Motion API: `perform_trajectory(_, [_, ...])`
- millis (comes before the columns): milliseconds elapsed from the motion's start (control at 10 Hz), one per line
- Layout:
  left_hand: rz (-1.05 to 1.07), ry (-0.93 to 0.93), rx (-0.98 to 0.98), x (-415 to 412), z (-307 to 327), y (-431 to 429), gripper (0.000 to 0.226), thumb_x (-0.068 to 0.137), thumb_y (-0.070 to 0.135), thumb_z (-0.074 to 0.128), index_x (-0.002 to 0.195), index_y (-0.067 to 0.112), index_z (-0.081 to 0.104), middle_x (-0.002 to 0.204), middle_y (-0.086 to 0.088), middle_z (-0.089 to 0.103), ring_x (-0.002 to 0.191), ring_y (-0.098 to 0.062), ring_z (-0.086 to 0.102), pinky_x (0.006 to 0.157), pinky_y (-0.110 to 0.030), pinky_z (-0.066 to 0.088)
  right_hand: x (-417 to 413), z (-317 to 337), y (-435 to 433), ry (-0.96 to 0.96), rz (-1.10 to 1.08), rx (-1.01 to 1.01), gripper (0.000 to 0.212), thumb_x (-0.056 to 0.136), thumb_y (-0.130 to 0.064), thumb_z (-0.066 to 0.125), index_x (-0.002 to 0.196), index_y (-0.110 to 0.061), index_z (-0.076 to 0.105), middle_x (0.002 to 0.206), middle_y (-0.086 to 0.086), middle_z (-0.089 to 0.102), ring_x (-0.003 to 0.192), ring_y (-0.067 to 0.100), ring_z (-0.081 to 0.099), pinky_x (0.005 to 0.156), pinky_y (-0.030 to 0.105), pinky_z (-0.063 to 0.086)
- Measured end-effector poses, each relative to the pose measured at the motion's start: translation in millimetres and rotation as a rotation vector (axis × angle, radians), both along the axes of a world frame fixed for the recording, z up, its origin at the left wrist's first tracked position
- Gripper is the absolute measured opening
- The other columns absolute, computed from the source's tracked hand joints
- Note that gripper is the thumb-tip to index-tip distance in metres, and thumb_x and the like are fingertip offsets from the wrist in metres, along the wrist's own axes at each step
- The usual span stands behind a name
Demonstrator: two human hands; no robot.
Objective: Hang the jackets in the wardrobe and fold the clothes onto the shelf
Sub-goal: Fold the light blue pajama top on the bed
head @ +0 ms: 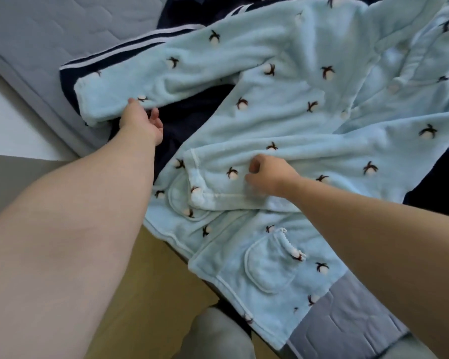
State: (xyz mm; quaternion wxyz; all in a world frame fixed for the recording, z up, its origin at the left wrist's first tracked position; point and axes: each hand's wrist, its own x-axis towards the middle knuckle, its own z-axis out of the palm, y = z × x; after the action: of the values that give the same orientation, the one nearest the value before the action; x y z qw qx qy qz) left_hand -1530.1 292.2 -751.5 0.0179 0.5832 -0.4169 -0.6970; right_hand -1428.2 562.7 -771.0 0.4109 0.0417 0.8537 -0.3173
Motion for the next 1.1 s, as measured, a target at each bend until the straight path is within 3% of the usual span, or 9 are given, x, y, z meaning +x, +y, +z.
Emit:
perform_trajectory(100, [-0.029, -0.032, 0.009, -2, 6, -7, 0.009, 0.101, 0.022, 0.052, 0.101, 0.020, 0.060, 0.067, 0.007, 0.060, 0.040, -0.003, 0.053, 0.040, -0.014, 0.028, 2, 8, 2, -0.011, -0.078, -0.008, 0.007, 0.090, -0.026, 0.058, 0.093, -0.021, 0.055, 0.088, -0.002, 0.060, 0.081, 0.019, 0.056, 0.056, 0.026, 0.038])
perform_trajectory(200, [0.052, -0.103, -0.085, 2, 20, -5, 0.026, 0.099, 0.007, 0.040, 0.105, 0.013, 0.065, 0.072, 0.001, 0.068, 0.045, -0.007, 0.060, 0.040, -0.015, 0.034, 5, 18, 9, -0.048, -0.094, 0.027, 0.015, 0.093, -0.029, 0.057, 0.102, -0.018, 0.059, 0.096, 0.001, 0.063, 0.090, 0.021, 0.059, 0.065, 0.030, 0.043])
perform_trajectory(400, [0.094, 0.305, -0.402, 21, 70, 69, 0.035, 0.084, -0.011, 0.036, 0.100, 0.002, 0.064, 0.090, -0.015, 0.071, 0.065, -0.024, 0.071, 0.059, -0.029, 0.055, 4, 37, 32, -0.133, -0.198, -0.032, 0.024, 0.098, -0.032, 0.055, 0.102, -0.010, 0.063, 0.099, 0.010, 0.070, 0.087, 0.025, 0.066, 0.076, 0.035, 0.052])
perform_trajectory(500, [-0.621, 0.420, -0.850, 64, 81, 138, 0.027, 0.074, -0.007, 0.054, 0.095, -0.002, 0.071, 0.094, -0.018, 0.073, 0.088, -0.032, 0.070, 0.080, -0.036, 0.055, 5, 53, 49, -0.290, -0.597, -0.208, 0.039, 0.102, -0.044, 0.044, 0.099, -0.011, 0.063, 0.090, 0.009, 0.070, 0.070, 0.022, 0.067, 0.069, 0.033, 0.052])
perform_trajectory(600, [-1.370, 0.638, -1.071, 129, 68, 188, 0.026, 0.068, -0.008, 0.051, 0.085, -0.002, 0.069, 0.096, -0.020, 0.071, 0.090, -0.035, 0.067, 0.081, -0.034, 0.050, 9, 63, 73, -0.339, -0.899, -0.275, 0.041, 0.107, -0.042, 0.033, 0.099, -0.012, 0.060, 0.103, 0.015, 0.068, 0.080, 0.025, 0.067, 0.076, 0.027, 0.048])
perform_trajectory(700, [-1.578, 0.429, -0.862, 162, 43, 202, 0.028, 0.067, -0.012, 0.050, 0.072, 0.006, 0.070, 0.094, -0.008, 0.074, 0.094, -0.031, 0.068, 0.086, -0.035, 0.054, 1, 80, 103, -0.029, -0.811, 0.611, 0.020, 0.099, 0.010, 0.048, 0.110, -0.002, 0.058, 0.092, 0.021, 0.051, 0.070, -0.006, 0.055, 0.073, -0.004, 0.029])
perform_trajectory(800, [-1.289, -0.059, -0.534, 168, 24, 208, 0.037, 0.065, 0.001, 0.050, 0.051, 0.028, 0.071, 0.066, 0.018, 0.071, 0.078, -0.010, 0.068, 0.073, -0.016, 0.052, 36, 64, 129, -0.381, -1.277, -0.440, 0.051, 0.096, -0.060, 0.051, 0.120, -0.017, 0.063, 0.097, 0.007, 0.071, 0.074, 0.015, 0.073, 0.070, 0.032, 0.059])
perform_trajectory(900, [-1.028, -0.229, -0.259, 169, 15, 216, 0.026, 0.056, 0.012, 0.048, 0.053, 0.022, 0.071, 0.069, -0.002, 0.074, 0.081, -0.030, 0.072, 0.080, -0.038, 0.060, 51, 47, 165, -0.623, -1.111, -0.478, 0.083, 0.077, -0.088, 0.043, 0.115, -0.017, 0.064, 0.102, 0.012, 0.076, 0.084, 0.035, 0.075, 0.075, 0.047, 0.058])
perform_trajectory(1100, [-0.839, -0.392, -0.198, 168, 5, 234, 0.045, 0.073, 0.037, 0.066, 0.109, 0.010, 0.061, 0.101, -0.014, 0.071, 0.084, -0.028, 0.068, 0.076, -0.038, 0.060, 62, 62, 149, -0.634, -0.888, -0.408, 0.090, 0.059, -0.092, 0.059, 0.122, -0.027, 0.060, 0.112, 0.004, 0.071, 0.099, 0.032, 0.071, 0.091, 0.055, 0.053])
